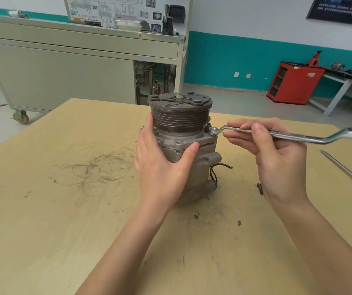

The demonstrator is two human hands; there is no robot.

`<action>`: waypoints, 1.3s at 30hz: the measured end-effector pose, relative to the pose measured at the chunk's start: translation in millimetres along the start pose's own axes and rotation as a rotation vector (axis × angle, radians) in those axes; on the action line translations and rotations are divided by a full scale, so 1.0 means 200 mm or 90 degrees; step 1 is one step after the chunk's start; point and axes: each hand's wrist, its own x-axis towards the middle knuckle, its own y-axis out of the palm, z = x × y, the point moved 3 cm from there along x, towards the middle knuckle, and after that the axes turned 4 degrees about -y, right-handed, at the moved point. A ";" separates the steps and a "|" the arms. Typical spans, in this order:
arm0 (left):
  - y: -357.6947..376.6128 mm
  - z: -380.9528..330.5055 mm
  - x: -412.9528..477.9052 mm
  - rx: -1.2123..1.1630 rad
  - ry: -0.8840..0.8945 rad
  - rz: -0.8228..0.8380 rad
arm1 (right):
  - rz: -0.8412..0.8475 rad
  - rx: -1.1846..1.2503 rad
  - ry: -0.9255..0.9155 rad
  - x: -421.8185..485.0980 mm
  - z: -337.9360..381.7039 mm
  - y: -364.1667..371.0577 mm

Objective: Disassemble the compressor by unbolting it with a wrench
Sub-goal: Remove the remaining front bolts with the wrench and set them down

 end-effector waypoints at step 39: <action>0.00 0.01 0.00 -0.027 0.006 0.004 | 0.039 -0.094 -0.060 0.06 0.03 -0.01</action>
